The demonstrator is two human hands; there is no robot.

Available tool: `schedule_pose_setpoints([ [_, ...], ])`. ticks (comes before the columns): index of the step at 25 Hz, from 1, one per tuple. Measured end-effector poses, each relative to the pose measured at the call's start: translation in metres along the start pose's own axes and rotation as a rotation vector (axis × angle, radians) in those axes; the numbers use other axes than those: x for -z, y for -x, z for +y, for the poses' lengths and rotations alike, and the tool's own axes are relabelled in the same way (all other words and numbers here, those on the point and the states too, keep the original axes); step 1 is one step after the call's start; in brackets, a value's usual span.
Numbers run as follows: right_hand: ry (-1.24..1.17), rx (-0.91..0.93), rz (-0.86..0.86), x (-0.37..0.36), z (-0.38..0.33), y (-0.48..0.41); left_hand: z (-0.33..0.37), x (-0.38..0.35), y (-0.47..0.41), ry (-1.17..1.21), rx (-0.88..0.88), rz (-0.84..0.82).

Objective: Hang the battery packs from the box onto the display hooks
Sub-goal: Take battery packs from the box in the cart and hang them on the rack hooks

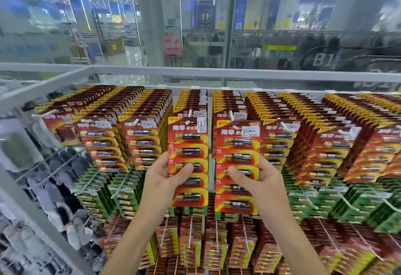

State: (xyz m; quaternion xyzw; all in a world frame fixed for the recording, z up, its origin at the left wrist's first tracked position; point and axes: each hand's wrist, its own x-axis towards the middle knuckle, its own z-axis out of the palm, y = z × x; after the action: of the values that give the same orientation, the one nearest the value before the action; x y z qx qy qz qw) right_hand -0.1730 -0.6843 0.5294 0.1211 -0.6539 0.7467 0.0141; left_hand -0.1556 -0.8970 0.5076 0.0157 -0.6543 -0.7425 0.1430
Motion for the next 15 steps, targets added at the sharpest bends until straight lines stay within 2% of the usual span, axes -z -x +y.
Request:
schedule_pose_setpoints([
  [5,0.037,-0.024,0.004,-0.004,0.003,0.003,-0.002,0.0,-0.012,-0.01,0.002,-0.018],
  [15,-0.002,-0.041,0.091,-0.013,0.019,-0.039,-0.019,-0.006,-0.049,-0.046,0.016,0.121],
])
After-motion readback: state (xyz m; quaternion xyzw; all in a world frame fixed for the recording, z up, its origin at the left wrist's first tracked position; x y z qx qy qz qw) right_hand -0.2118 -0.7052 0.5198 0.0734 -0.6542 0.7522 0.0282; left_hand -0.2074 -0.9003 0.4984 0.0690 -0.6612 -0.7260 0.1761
